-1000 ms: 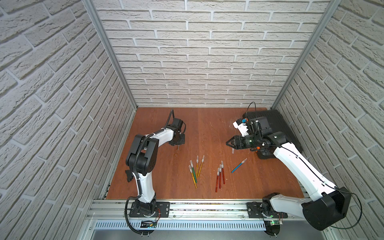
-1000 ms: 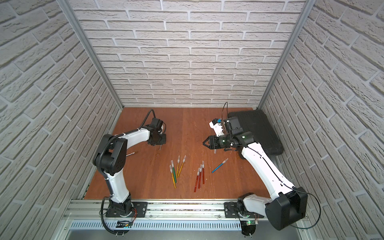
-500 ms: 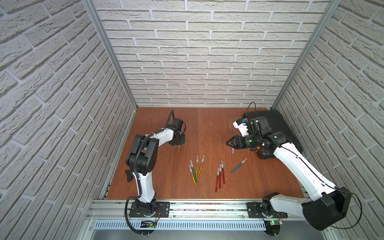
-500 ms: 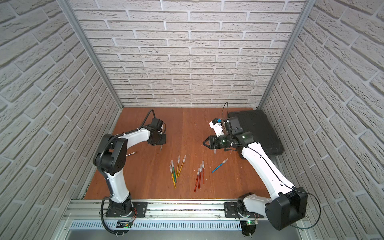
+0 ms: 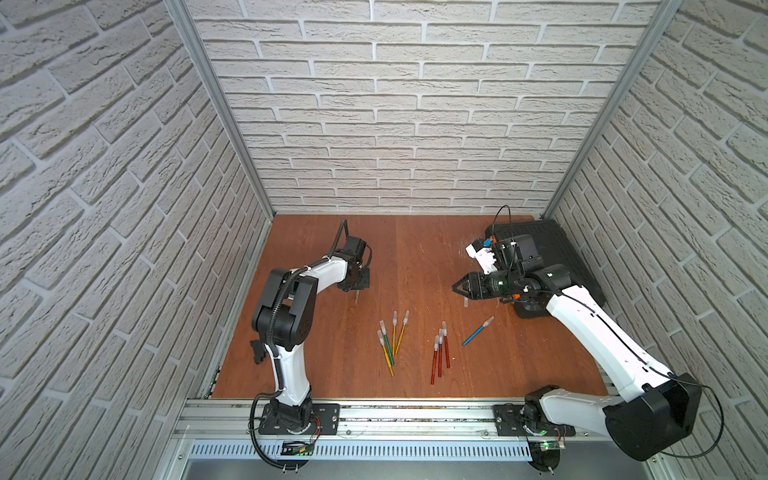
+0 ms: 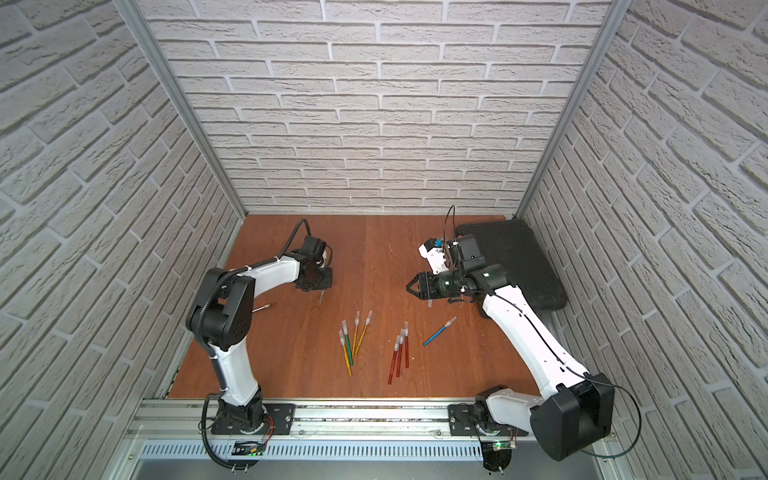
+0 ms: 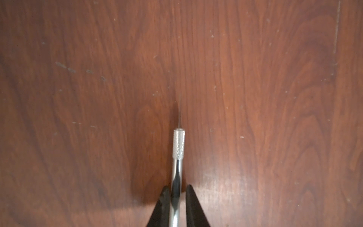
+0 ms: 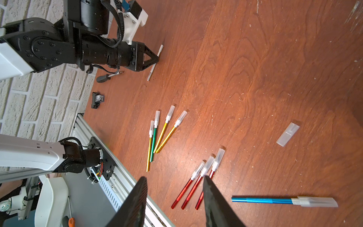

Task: Remove protective caps from carving knives
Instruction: Place the carving knife at the center of the board.

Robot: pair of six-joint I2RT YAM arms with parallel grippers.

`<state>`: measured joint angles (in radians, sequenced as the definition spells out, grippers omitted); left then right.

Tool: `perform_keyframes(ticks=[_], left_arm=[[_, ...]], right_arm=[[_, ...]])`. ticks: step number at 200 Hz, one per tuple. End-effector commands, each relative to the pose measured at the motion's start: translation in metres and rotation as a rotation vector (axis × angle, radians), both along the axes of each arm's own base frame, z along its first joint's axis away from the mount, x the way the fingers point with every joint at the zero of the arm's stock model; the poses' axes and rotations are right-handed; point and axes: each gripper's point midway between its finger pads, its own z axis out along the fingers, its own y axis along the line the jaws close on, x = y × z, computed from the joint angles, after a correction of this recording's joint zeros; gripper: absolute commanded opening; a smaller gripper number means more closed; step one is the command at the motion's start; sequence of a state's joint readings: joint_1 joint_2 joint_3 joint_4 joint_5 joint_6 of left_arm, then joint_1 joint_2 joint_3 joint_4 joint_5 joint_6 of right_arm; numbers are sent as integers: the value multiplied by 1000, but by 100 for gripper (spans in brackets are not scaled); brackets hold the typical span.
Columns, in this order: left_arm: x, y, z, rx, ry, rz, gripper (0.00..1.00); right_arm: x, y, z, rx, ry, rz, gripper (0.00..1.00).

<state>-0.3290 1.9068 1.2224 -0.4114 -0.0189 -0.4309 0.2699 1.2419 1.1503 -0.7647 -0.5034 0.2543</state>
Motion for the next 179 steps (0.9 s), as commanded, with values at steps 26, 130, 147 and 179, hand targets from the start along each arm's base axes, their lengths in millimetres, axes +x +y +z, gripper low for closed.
perform_keyframes(ticks=[26, 130, 147, 179], left_arm=[[8, -2, 13, -14, -31, 8, 25], [-32, -45, 92, -61, -153, -50, 32], [-53, -58, 96, -77, -151, -57, 32], [-98, -79, 99, -110, -138, -50, 32]], right_arm=[[1, -3, 10, 1, -58, -14, 47], [-19, -25, 0, -13, -102, -148, 58], [-25, -29, -3, -16, -100, -165, 58], [-35, -35, -17, -22, -91, -186, 58]])
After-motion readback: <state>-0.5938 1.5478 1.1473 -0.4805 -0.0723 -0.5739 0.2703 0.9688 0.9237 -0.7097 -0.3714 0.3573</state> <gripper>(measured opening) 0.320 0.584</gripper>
